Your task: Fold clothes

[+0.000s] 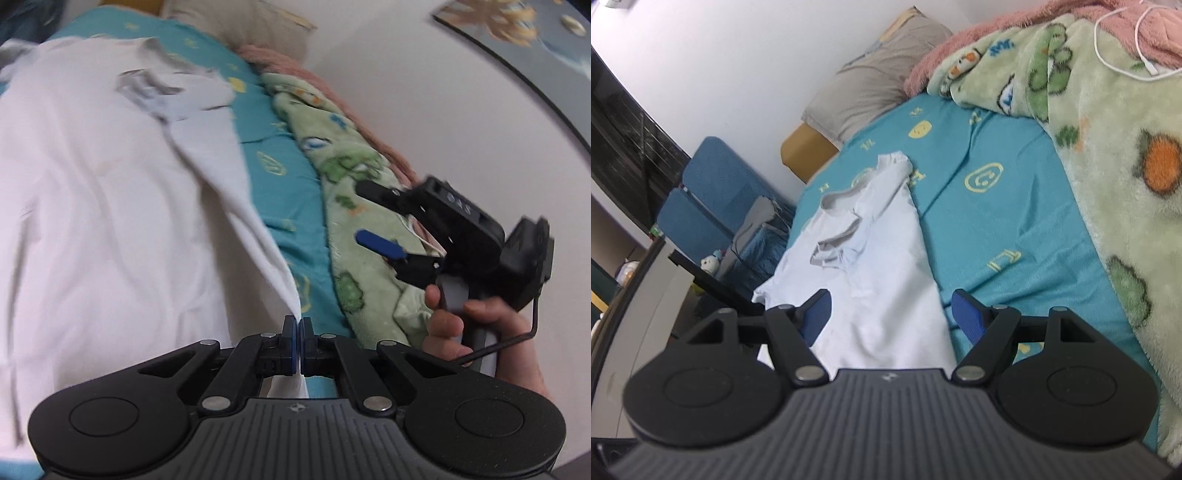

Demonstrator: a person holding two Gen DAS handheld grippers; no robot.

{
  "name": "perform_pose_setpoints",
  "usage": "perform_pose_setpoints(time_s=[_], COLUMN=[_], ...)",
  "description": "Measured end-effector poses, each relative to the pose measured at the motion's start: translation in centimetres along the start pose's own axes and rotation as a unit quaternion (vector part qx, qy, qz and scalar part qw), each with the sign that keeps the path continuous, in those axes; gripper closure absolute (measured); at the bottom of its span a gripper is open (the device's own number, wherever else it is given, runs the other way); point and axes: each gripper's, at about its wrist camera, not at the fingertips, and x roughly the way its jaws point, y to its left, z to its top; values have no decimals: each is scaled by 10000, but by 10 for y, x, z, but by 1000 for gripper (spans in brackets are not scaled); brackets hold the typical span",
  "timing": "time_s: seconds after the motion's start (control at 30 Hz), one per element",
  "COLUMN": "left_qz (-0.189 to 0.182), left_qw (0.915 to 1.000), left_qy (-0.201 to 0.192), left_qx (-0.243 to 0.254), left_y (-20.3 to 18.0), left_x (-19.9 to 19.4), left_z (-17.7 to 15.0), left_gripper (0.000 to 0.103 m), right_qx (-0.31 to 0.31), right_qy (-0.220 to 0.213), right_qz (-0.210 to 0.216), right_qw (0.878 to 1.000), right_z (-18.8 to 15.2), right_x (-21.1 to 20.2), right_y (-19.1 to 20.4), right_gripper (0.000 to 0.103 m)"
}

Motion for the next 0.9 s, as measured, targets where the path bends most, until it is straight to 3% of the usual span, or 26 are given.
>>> perform_pose_setpoints(time_s=[0.17,0.27,0.33,0.4,0.43,0.57,0.67,0.83,0.9], left_qz=[1310,1460,1398,1471,1587,2167,2712,3460,3501], left_qw=[9911,9884,9894,9884,9867,9744,9541,8928,8833], left_qy=[251,404,380,370,358,67,-360,-1020,-1062], left_qx=[-15,-46,-58,-33,46,588,1216,2699,2930], left_y=[17,19,20,23,24,33,41,41,46], left_x=[-1,8,9,10,13,33,64,142,171], left_z=[-7,0,7,17,25,73,124,202,226], left_gripper=[102,101,94,62,56,45,42,44,44], right_qx=[13,-64,-102,-108,-107,-230,-329,-476,-534], right_qy=[171,232,241,239,225,106,35,95,123], right_qz=[34,-11,-66,-92,-95,-243,-381,-351,-334], right_qw=[9998,9997,9996,9996,9996,9994,9987,9982,9979], right_z=[-4,-8,-10,-11,-11,-10,-7,-3,-2], right_x=[8,10,10,10,11,18,31,55,65], right_y=[0,3,4,5,5,8,11,12,12], right_gripper=[29,29,29,29,29,29,29,29,29])
